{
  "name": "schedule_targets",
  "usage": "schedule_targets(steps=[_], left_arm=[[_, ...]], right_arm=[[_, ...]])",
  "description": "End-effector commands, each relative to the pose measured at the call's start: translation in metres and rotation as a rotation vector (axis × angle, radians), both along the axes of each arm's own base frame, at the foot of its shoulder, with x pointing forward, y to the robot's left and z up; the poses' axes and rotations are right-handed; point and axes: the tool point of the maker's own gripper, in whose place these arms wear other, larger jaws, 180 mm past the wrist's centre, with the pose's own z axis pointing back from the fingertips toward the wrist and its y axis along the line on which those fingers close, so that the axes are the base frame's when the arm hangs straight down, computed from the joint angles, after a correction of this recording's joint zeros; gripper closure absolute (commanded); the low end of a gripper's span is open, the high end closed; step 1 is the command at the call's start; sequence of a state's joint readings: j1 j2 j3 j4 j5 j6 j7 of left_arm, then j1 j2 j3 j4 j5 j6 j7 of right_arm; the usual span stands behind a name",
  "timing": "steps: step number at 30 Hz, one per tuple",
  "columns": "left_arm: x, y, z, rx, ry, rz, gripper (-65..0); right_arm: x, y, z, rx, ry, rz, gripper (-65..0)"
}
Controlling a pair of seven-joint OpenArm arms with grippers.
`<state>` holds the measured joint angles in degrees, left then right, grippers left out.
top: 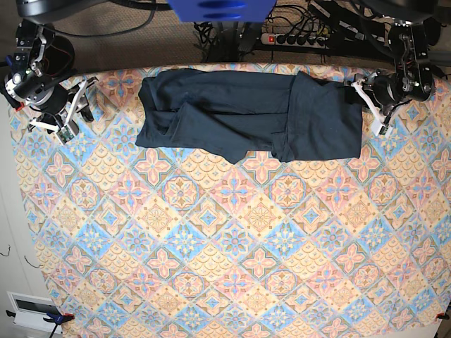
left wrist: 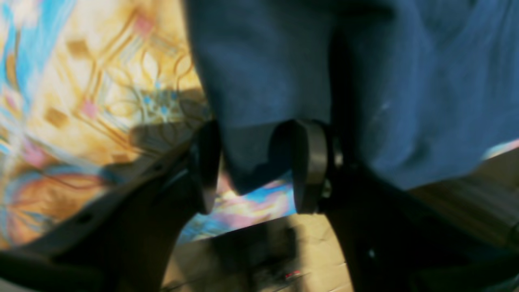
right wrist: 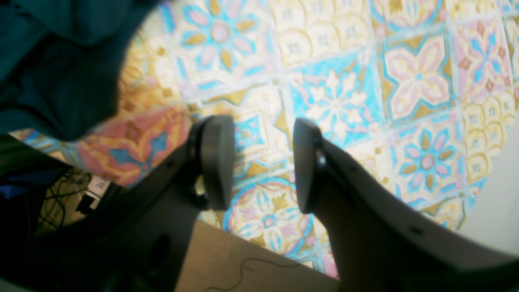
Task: Layout the t-shirt on the table in an organized manner, then fold the t-shirt properly
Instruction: 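Release the shirt and retract the left gripper to its end, then grasp the shirt end with the right gripper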
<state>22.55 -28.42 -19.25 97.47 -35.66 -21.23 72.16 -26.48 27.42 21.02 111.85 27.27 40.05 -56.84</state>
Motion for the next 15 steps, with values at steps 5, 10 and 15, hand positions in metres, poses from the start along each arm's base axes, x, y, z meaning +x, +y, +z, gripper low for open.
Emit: schedule_targets(steps=[5, 10, 15], left_arm=[[0.003, 0.029, 0.007, 0.152, -0.002, -0.020, -27.2], [0.004, 0.031, 0.009, 0.184, -0.004, -0.035, -27.8], [0.012, 0.034, 0.010, 0.190, -0.015, -0.020, -27.7]], right_arm=[[0.006, 0.002, 0.008, 0.010, -0.036, 0.006, -23.1], [0.006, 0.002, 0.008, 0.010, -0.036, 0.006, -23.1], [0.006, 0.002, 0.008, 0.010, -0.036, 0.006, -23.1]])
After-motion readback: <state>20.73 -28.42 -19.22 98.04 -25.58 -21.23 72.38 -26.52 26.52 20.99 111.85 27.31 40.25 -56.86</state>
